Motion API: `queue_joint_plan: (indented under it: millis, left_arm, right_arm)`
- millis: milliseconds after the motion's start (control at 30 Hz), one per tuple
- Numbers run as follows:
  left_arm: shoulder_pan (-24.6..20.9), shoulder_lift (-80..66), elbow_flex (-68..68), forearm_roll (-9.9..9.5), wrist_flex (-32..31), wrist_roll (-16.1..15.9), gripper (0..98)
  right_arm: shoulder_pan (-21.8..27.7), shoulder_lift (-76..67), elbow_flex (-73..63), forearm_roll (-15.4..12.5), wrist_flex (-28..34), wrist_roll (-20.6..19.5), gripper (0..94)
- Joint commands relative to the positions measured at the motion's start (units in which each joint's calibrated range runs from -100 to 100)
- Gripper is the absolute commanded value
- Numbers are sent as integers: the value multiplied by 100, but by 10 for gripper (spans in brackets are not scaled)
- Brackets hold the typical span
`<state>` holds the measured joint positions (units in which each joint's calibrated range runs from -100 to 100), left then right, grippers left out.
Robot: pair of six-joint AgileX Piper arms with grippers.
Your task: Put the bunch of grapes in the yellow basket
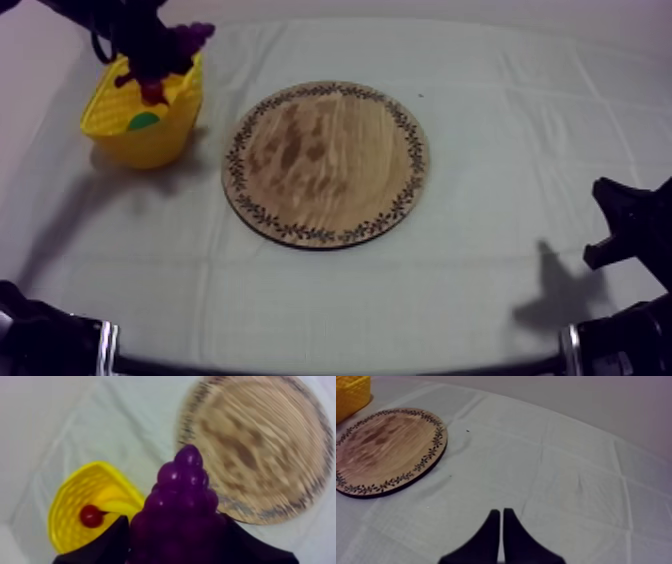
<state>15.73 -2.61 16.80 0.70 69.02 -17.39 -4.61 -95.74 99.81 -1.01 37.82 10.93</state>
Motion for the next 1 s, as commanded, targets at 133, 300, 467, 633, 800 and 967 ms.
queue_joint_plan:
  millis: [133,300,467,633,800,967]
  left_arm:
    - [-565,499,-1115,-88,-59,412,468]
    - [-795,1096,-1555,-254,-239,834,474]
    - [-905,1664,-1544,-447,-435,1134,471]
    - [-922,2137,-1261,-581,-596,1288,460]
    - [-909,2543,-1173,-689,-636,1475,462]
    - [-909,2813,-1197,-787,-666,1568,450]
  right_arm:
    - [2,-1,-3,1,0,0,4]
    - [2,-1,-3,1,0,1,4]
    - [2,-1,-3,1,0,-1,4]
    - [2,-1,-3,1,0,1,4]
    - [2,-1,-3,1,0,-1,4]
    - [2,-1,-3,1,0,-1,4]
